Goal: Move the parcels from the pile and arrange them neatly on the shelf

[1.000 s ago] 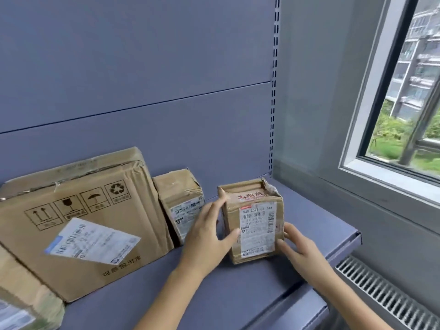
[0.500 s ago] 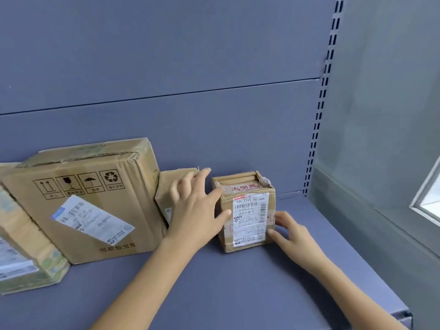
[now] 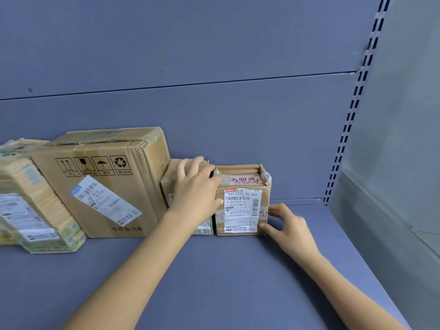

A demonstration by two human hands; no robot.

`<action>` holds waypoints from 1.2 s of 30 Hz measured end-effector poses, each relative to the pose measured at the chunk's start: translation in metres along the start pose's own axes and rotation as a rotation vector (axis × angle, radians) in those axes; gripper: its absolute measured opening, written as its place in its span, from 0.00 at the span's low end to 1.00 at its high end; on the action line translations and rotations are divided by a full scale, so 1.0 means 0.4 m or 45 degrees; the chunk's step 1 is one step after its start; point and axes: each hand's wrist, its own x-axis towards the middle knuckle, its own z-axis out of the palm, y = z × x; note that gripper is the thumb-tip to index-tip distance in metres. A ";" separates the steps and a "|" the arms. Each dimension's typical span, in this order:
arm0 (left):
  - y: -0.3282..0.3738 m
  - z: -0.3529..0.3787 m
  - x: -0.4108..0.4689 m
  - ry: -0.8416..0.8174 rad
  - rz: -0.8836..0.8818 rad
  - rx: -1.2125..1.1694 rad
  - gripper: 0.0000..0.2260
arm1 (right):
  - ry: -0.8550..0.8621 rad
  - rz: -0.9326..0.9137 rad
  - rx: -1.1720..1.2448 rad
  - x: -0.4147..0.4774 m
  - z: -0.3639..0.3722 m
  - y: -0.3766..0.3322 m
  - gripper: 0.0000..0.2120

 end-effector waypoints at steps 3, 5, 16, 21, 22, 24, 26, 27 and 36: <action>0.007 -0.002 0.012 -0.028 0.032 0.016 0.23 | 0.010 0.041 -0.052 0.000 0.000 -0.002 0.16; 0.018 -0.005 0.016 -0.040 0.083 0.034 0.21 | -0.014 0.051 -0.045 -0.002 0.001 -0.005 0.15; 0.047 -0.001 0.013 -0.102 0.096 0.088 0.20 | -0.161 0.084 -0.116 -0.009 0.000 -0.049 0.25; 0.061 -0.006 0.016 -0.153 0.091 0.091 0.21 | -0.153 0.054 -0.184 -0.017 -0.004 -0.052 0.26; 0.062 -0.007 0.015 -0.160 0.089 0.093 0.21 | -0.137 0.049 -0.134 -0.025 0.000 -0.052 0.26; 0.066 -0.009 0.015 -0.167 0.094 0.096 0.22 | -0.096 0.043 -0.089 -0.034 0.011 -0.051 0.25; 0.070 -0.012 0.013 -0.169 0.096 0.097 0.24 | -0.041 0.059 -0.075 -0.036 0.023 -0.051 0.25; 0.072 -0.013 0.012 -0.166 0.090 0.094 0.24 | -0.009 0.062 -0.054 -0.037 0.029 -0.054 0.24; 0.079 -0.014 0.010 -0.184 0.052 0.086 0.24 | 0.211 0.069 0.433 -0.047 0.041 -0.093 0.19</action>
